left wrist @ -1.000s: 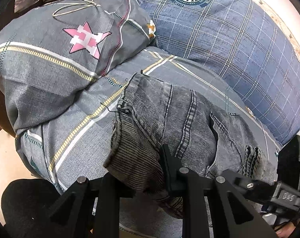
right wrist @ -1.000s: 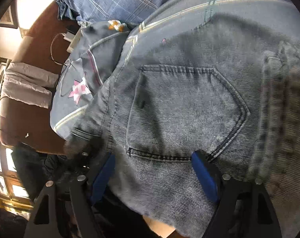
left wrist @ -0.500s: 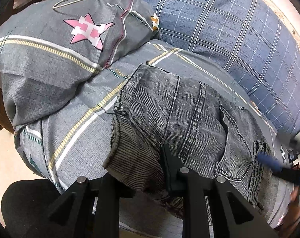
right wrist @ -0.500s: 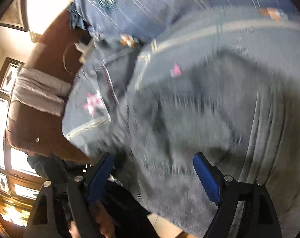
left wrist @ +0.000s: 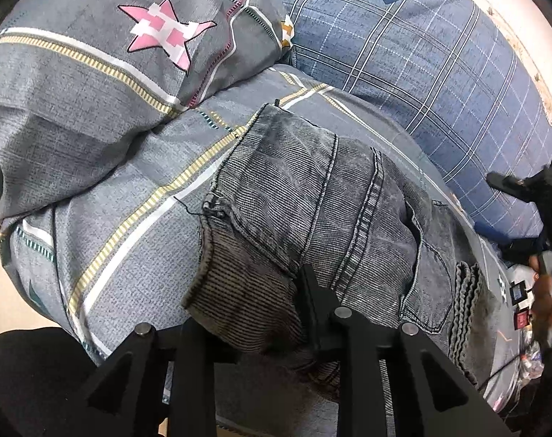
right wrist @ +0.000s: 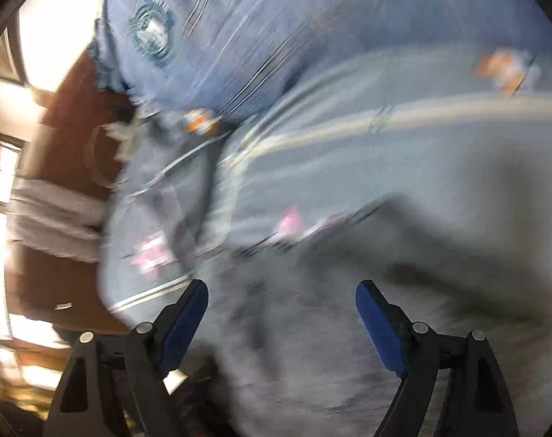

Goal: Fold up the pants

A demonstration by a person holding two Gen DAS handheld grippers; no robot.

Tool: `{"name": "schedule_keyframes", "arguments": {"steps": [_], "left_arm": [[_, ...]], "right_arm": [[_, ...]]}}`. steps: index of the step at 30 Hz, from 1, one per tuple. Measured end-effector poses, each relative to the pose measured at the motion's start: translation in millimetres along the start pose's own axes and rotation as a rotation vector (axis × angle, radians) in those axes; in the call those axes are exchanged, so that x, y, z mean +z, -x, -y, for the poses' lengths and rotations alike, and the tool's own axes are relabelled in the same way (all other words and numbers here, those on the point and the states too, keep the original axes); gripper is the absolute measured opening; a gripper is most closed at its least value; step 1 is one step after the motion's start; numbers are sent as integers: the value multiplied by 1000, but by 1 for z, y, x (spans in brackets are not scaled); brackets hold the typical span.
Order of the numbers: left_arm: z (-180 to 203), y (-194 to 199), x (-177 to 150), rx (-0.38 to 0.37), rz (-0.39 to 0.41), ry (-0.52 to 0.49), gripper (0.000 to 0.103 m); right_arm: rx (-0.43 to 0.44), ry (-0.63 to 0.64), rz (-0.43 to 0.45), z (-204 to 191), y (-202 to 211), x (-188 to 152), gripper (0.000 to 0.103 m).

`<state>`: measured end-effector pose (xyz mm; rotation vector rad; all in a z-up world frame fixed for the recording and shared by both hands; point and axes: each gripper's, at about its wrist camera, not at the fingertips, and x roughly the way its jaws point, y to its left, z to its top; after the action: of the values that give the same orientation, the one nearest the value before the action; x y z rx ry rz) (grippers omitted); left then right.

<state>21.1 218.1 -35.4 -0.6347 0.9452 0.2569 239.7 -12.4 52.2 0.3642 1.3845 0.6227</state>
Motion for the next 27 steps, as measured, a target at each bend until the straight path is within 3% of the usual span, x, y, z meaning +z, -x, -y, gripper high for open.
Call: {"name": "schedule_keyframes", "arguments": {"steps": [2,3,4,5,7,8,9,11,12,16,21,24,27], "left_arm": [[-1,0,1,-6,-1,4,26],[-1,-1,1,-9,0,5,26],[-1,-1,0,-9,3,2,26],[-1,-1,0,-9,5,-1,27],[0,-3,0,-8,9,-7,27],[0,-3,0,-6,12,-13,28],[0,-4,1,-6,13,-13,28],[1,-5,1,-3,15,-16,28],[1,-6,2,-2,18,-18,29],[0,-8,2,-2,29,-23,30],[1,-9,2,8,39,-36,31],[3,-8,2,25,42,-46,32],[5,-8,1,36,46,-49,32]], "right_arm": [[-185,129,5,-3,1,17,85],[-248,173,-39,-1,-9,24,81],[-271,191,-65,1,-17,28,74],[-301,217,-104,2,-28,31,60],[-350,271,-168,3,-49,31,50],[-357,287,-189,3,-59,31,38],[-371,309,-198,1,-65,30,37],[-388,348,-187,-9,-68,33,15],[-396,358,-180,-13,-67,35,12],[-441,442,-143,-16,-65,28,10],[-485,460,-86,-17,-78,29,10],[-455,408,-74,-10,-68,31,13],[-407,315,21,-9,-36,26,13]]}}
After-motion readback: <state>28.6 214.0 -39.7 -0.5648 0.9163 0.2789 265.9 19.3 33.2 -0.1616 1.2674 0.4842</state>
